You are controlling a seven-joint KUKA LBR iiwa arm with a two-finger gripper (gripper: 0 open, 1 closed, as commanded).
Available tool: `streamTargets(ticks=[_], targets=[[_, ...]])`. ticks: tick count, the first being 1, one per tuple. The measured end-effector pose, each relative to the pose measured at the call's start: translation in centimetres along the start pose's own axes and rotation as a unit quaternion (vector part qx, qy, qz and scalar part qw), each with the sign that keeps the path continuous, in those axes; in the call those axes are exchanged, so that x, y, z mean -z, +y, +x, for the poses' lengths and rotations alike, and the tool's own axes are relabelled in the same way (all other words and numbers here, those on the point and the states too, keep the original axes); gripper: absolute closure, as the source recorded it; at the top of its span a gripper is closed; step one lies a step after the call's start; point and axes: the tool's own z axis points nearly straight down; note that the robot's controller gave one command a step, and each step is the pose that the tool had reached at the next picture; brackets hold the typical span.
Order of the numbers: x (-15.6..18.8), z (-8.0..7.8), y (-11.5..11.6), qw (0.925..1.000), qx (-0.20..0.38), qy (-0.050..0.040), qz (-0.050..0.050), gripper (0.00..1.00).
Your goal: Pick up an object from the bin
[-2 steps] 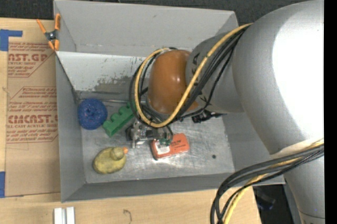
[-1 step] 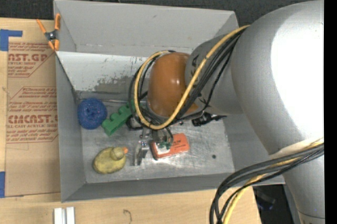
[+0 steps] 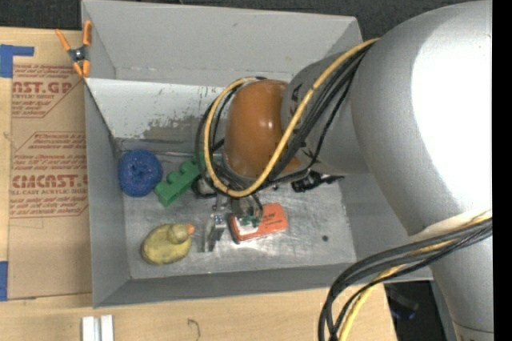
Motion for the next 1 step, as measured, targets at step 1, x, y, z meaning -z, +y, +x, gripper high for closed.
streamTargets(ticks=[1], targets=[[0.96, 0.74, 2.81, 0.9994, 0.034, 0.0003, 0.002, 0.0]])
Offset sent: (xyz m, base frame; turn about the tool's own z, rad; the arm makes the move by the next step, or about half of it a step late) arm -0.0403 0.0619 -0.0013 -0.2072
